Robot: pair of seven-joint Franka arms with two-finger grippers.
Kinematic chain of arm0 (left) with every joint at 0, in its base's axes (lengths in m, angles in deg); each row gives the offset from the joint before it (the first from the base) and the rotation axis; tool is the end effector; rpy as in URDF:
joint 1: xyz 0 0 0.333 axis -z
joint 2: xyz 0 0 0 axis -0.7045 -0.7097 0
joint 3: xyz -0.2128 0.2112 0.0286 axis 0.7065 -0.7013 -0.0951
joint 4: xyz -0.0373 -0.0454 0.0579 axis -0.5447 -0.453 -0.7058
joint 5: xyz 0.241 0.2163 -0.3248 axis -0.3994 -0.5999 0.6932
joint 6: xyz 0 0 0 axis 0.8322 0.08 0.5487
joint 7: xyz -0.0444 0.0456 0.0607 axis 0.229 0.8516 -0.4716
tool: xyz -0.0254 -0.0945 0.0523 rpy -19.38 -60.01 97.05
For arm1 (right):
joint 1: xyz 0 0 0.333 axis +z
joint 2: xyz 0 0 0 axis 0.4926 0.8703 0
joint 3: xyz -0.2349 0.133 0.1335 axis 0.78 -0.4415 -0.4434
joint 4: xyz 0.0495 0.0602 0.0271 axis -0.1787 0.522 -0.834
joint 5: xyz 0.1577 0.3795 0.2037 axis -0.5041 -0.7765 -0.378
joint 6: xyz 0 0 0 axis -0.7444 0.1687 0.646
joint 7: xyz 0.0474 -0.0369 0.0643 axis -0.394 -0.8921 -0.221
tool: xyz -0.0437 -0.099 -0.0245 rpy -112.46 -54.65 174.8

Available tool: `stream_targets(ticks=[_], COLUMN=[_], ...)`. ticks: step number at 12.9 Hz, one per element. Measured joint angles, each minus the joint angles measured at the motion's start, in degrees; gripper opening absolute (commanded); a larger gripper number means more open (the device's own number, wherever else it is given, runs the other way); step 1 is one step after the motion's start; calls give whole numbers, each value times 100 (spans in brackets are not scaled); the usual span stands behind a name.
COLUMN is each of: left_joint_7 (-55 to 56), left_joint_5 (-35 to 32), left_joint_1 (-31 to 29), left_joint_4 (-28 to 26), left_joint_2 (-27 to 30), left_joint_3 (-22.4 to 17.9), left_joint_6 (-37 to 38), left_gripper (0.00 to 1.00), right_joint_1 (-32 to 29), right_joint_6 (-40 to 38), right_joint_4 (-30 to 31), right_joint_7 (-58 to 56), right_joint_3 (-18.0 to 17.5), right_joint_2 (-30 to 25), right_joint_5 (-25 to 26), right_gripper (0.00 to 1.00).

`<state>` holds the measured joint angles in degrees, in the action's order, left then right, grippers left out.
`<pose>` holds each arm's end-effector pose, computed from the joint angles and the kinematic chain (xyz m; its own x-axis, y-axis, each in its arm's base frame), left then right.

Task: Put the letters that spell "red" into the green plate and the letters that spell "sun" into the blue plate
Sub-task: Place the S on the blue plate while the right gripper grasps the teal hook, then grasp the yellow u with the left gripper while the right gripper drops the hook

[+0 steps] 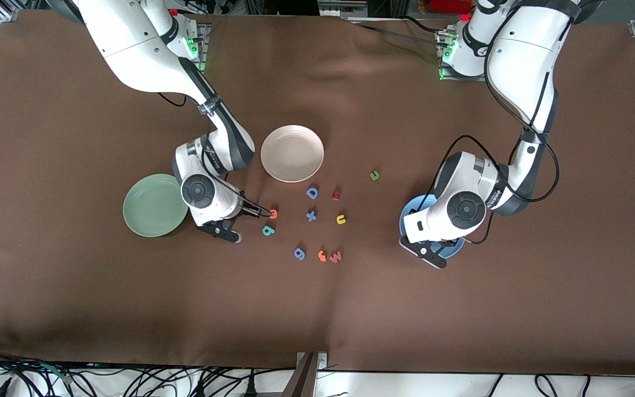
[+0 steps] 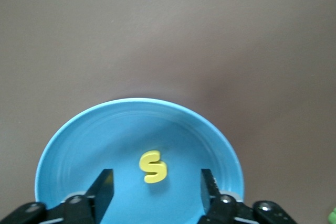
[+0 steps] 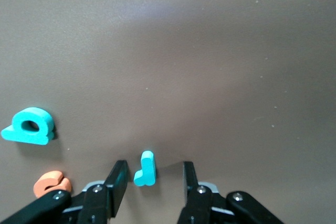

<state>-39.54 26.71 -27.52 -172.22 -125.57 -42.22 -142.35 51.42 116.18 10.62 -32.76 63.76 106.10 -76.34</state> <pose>0.6991 -0.2510 0.1775 0.8358 -0.5373 -0.1128 -0.5377 -0.8426 0.0292 0.6340 0.3180 0.1110 0.9276 -0.3315 -0.1725 -0.3362 -0.9418 0.0016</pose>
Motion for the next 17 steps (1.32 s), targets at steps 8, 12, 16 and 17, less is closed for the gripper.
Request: stream_targets(ticks=[8,12,16,17], left_joint_7=[2421,3423,3690,3734], left_joint_5=[94,392,241,187], left_joint_1=[1083,1202,1410,1479], left_joint_4=[126,172,297,328], left_joint_2=[38,-145,-507,-606], left_joint_3=[211,204,189,181], left_joint_6=[-359,-876,-1020,-1097], left_gripper=[100,100,100,100], right_joint_1=[15,16,15,14], right_joint_6=[128,141,141,141], right_joint_4=[20,19,18,12], right_joint_7=[-14,-16,-16,-17], right_joint_3=[-1,-1,-1,0], right_joint_2=[-5,-15,-17,-18], right_joint_5=[62,66,65,66], right_gripper=[18,0,0,0])
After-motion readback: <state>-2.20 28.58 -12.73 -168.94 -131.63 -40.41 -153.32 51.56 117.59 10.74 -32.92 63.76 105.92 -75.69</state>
